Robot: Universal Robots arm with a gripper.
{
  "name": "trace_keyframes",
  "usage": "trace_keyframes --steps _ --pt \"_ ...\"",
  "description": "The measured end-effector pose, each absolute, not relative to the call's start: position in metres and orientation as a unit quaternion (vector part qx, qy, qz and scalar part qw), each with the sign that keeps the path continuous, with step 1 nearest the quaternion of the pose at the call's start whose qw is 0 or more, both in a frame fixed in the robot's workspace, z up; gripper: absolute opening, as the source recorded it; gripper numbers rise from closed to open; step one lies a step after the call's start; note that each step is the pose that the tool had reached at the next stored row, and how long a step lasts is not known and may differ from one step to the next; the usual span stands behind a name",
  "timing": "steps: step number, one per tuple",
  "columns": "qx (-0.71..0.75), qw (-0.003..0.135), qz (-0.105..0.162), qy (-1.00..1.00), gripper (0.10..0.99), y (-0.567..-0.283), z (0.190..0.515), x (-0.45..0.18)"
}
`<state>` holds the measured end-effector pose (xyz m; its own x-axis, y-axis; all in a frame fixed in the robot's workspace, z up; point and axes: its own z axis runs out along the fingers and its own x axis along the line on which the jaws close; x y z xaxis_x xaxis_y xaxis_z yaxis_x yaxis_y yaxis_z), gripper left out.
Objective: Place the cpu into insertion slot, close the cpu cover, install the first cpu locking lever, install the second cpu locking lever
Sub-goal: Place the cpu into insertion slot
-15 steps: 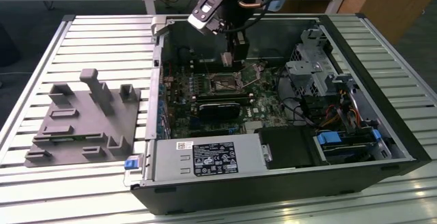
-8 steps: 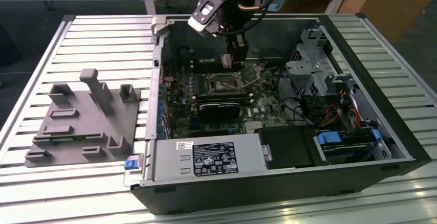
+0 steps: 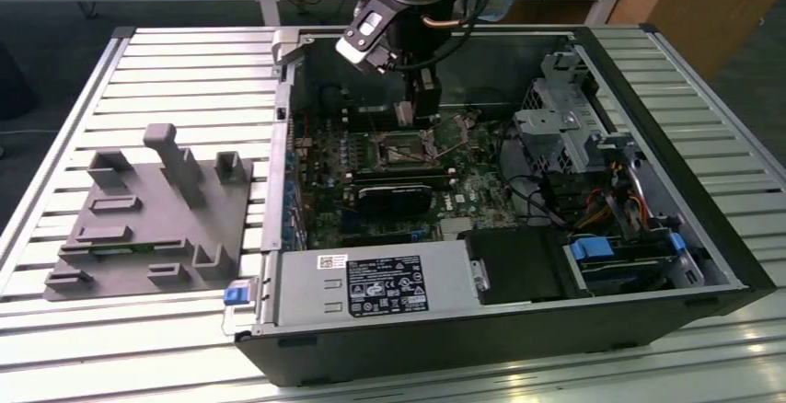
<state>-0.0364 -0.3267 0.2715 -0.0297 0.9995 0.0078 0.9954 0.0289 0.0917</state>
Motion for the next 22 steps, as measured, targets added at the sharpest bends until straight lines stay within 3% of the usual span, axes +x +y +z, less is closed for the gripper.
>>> trace_keyframes --steps 22 --pt "0.696 0.030 0.035 0.717 0.537 -0.324 0.246 -0.041"
